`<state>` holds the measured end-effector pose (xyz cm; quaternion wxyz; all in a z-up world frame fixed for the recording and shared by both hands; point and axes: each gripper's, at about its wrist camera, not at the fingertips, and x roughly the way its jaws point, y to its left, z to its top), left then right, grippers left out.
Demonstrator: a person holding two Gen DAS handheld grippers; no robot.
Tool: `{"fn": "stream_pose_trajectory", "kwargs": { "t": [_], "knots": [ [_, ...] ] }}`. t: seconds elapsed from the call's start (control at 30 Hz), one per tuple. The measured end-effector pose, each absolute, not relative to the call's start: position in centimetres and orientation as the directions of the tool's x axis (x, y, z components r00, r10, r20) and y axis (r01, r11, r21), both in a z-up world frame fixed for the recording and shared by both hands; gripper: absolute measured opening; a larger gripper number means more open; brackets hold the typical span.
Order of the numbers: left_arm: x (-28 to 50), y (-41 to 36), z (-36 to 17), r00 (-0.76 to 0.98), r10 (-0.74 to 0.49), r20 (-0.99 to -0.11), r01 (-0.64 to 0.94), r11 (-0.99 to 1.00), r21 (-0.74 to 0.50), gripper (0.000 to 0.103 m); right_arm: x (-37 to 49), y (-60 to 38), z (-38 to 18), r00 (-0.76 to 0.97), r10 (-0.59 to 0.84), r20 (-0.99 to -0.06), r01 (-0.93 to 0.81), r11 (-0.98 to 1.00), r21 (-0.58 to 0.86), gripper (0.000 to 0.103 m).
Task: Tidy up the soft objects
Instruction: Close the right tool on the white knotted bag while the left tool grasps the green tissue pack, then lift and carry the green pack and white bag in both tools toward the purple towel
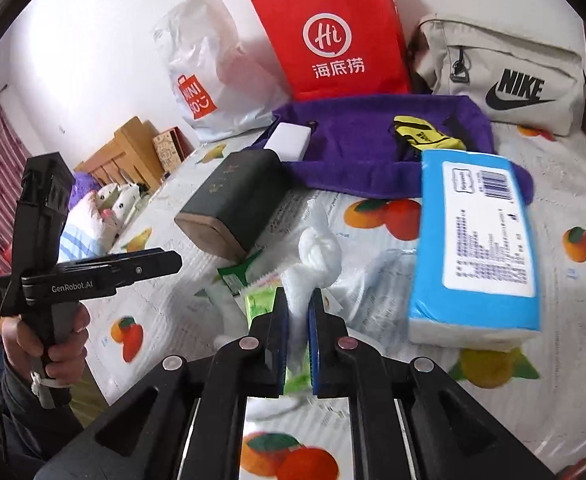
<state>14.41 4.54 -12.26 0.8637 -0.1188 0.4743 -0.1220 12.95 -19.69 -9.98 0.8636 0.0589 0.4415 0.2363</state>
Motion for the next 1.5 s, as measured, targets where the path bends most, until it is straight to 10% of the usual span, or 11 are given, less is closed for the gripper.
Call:
{"fn": "stream_pose_trajectory", "kwargs": {
  "t": [1.0, 1.2, 1.5],
  "knots": [
    [13.4, -11.6, -15.1, 0.499, -0.164, -0.851, 0.265, 0.964, -0.03, 0.076, 7.8, -28.3, -14.5, 0.531, 0.326, -0.782, -0.285, 0.938, 0.197, 0.009],
    [13.3, -10.0, -14.7, 0.515, -0.236, -0.824, 0.269, 0.957, -0.106, 0.048, 8.2, -27.4, -15.0, 0.527, 0.308, -0.792, -0.301, 0.939, 0.165, 0.009],
    [11.9, -5.6, -13.0, 0.539, -0.363, -0.76, 0.253, 0.93, -0.265, 0.046, 8.1, -26.9, -15.1, 0.525, 0.29, -0.8, -0.296, 0.944, 0.148, 0.009]
  ]
}}
